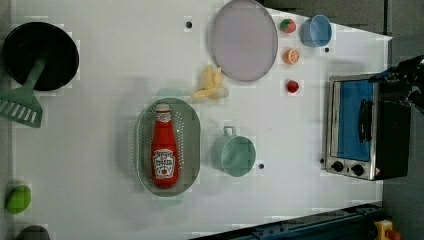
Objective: Pick ketchup from strainer and place it on the table
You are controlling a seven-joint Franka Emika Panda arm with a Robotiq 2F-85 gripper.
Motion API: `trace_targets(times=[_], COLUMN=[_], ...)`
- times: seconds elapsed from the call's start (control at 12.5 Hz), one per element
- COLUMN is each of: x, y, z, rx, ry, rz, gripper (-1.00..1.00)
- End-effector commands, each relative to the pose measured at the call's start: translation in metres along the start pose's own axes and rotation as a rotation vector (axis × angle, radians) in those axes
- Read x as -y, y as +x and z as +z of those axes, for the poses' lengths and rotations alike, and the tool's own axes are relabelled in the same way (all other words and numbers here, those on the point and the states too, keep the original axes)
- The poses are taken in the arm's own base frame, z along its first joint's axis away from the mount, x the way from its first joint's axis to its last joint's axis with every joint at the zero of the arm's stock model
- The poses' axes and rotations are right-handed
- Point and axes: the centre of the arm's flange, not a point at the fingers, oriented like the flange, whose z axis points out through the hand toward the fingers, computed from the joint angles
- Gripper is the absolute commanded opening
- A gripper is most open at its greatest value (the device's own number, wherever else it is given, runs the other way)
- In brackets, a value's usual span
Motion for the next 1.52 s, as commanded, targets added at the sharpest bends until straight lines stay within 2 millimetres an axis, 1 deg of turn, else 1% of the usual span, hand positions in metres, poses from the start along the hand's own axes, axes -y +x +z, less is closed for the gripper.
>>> trace_targets(times=[0.08, 0.24, 0.4, 0.64, 0.88, 1.04, 1.2, 1.28, 1.44, 1.52], x=[-0.060, -0.038, -0.007, 0.049, 0.099, 0.128, 0.152, 0.160, 0.173, 0.178], y=[-0.068, -0.083, -0.108, -0.158, -0.212, -0.250, -0.290, -0.307, -0.336, -0.345], z=[-0.054, -0.048, -0.039, -0.021, 0.005, 0.026, 0.049, 0.062, 0.092, 0.107], rx=[0.029, 0.032, 0.028, 0.014, 0.012, 0.020, 0.036, 0.046, 0.061, 0.062], ry=[-0.008, -0.025, -0.043, -0.062, -0.068, -0.063, -0.053, -0.047, -0.017, 0.009], rz=[0.060, 0.010, -0.066, -0.210, -0.351, -0.447, -0.540, -0.577, -0.632, -0.642], gripper=[0.59, 0.99, 1.00, 1.00, 1.00, 1.00, 1.00, 1.00, 1.00, 1.00])
